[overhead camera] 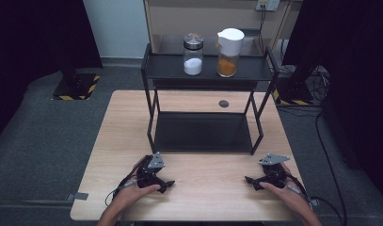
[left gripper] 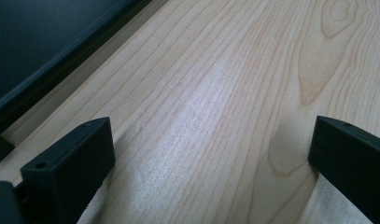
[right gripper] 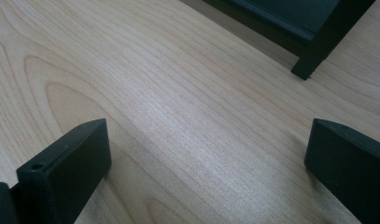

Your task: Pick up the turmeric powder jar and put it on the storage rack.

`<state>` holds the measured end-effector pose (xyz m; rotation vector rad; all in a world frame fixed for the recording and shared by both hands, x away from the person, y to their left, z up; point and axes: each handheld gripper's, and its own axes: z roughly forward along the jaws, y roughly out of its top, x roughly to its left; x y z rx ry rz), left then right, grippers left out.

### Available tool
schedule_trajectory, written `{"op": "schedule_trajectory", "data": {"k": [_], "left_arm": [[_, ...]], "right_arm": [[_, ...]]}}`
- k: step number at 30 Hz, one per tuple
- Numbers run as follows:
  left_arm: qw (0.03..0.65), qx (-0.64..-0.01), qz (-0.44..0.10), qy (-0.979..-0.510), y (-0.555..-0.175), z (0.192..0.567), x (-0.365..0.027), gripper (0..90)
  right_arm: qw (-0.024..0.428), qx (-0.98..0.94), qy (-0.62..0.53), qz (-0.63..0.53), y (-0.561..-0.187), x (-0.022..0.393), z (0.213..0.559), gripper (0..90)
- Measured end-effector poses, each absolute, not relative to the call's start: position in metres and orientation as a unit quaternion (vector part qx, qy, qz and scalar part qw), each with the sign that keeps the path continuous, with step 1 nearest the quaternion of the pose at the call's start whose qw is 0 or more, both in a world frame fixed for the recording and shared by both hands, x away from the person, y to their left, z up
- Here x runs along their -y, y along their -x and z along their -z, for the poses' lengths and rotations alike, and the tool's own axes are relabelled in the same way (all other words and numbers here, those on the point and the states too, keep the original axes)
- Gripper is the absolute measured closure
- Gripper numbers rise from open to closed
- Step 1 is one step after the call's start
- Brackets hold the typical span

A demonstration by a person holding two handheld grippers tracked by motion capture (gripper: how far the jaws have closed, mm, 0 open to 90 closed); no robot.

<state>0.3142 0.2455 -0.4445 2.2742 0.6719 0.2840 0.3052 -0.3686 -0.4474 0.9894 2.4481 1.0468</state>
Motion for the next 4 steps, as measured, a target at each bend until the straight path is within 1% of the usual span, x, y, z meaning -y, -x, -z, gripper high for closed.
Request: {"op": "schedule_trajectory", "data": {"k": [4], "left_arm": [[0.368,-0.262,-0.11,-0.885,-0.3142,0.4446,-0.2454,0.0]], "right_arm": [[0.15,-0.852,-0.345,-0.364,-0.3051,0.3685,0.4473,1.3]]}}
